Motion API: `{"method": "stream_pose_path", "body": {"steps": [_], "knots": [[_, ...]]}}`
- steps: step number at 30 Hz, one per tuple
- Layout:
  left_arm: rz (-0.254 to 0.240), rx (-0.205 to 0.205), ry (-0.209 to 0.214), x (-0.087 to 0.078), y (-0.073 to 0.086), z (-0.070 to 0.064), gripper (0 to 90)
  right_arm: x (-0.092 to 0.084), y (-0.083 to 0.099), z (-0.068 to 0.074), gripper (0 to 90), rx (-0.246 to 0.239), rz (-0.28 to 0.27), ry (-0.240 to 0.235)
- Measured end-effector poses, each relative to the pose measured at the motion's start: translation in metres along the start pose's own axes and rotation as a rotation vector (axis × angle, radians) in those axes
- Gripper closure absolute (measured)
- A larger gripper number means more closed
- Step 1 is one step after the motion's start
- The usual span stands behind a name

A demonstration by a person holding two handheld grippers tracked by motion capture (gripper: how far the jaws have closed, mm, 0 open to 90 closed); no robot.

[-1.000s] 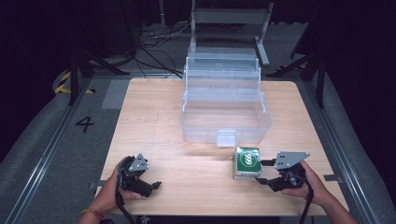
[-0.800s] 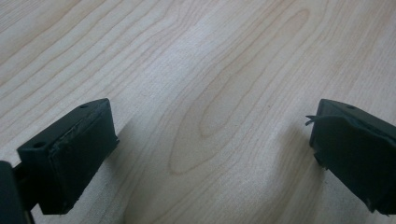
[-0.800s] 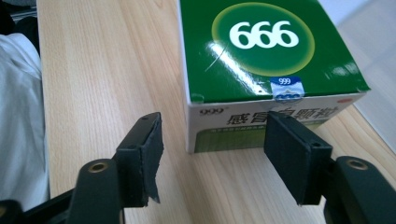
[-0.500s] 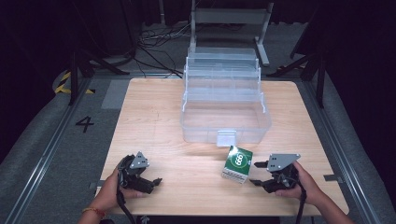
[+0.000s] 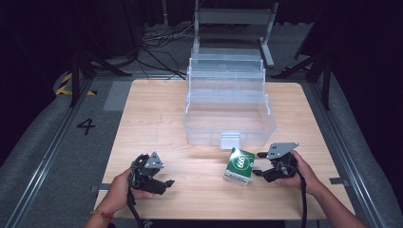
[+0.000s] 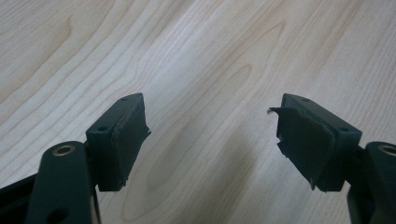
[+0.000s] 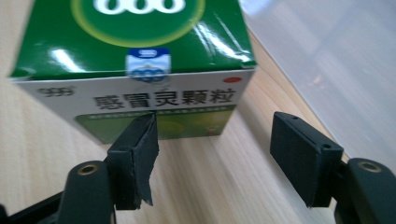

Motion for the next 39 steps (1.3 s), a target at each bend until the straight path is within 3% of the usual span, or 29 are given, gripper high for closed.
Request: {"method": "stream_pose_path", "body": {"steps": [2, 5, 7, 12, 14, 17, 19, 20, 27, 31, 34, 39], "knots": [[0.001, 0.036, 0.034, 0.0, -0.006, -0.004, 28.3, 0.002, -0.002, 0.005, 32.8, -0.013, -0.003, -0.011], [-0.017, 0.037, 0.043, 0.0, -0.014, -0.008, 25.0, 0.004, -0.006, 0.013, 31.8, -0.029, -0.022, -0.03], [-0.018, 0.032, 0.038, 0.0, -0.02, -0.011, 21.8, 0.006, -0.01, 0.02, 31.9, -0.044, -0.025, -0.047], [-0.021, 0.058, 0.025, 0.0, -0.034, -0.022, 16.8, 0.015, -0.021, 0.032, 30.8, -0.078, -0.017, -0.036], [-0.006, 0.053, 0.019, 0.002, -0.041, -0.025, 17.7, 0.02, -0.025, 0.036, 30.8, -0.076, -0.015, -0.04], [0.035, 0.063, 0.018, 0.004, -0.049, -0.028, 28.2, 0.025, -0.031, 0.042, 31.0, -0.081, -0.013, -0.035], [0.038, 0.042, 0.004, 0.005, -0.051, -0.028, 25.3, 0.027, -0.033, 0.044, 31.2, -0.084, -0.013, -0.035], [0.042, 0.032, -0.002, 0.006, -0.053, -0.027, 17.5, 0.029, -0.035, 0.046, 31.2, -0.083, -0.016, -0.037], [0.036, 0.053, 0.015, 0.002, -0.058, -0.03, 17.7, 0.038, -0.045, 0.055, 31.5, -0.079, -0.014, -0.035], [0.027, 0.043, 0.015, -0.002, -0.066, -0.031, 15.7, 0.043, -0.049, 0.06, 31.8, -0.084, -0.01, -0.036], [0.025, 0.064, 0.033, -0.003, -0.072, -0.032, 16.4, 0.047, -0.052, 0.064, 32.4, -0.084, -0.01, -0.049], [0.071, 0.103, 0.056, -0.002, -0.081, -0.037, 16.1, 0.054, -0.057, 0.07, 34.6, -0.097, 0.01, -0.048]]}}
Point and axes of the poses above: each handheld gripper's, and its own axes: x roughly forward along the jaws, y roughly out of its underside, z roughly to its left, the point moved 3 cm from there along x, roughly forward along the jaws, and after that the axes turned 6 degrees about x, right-handed, at the moved point
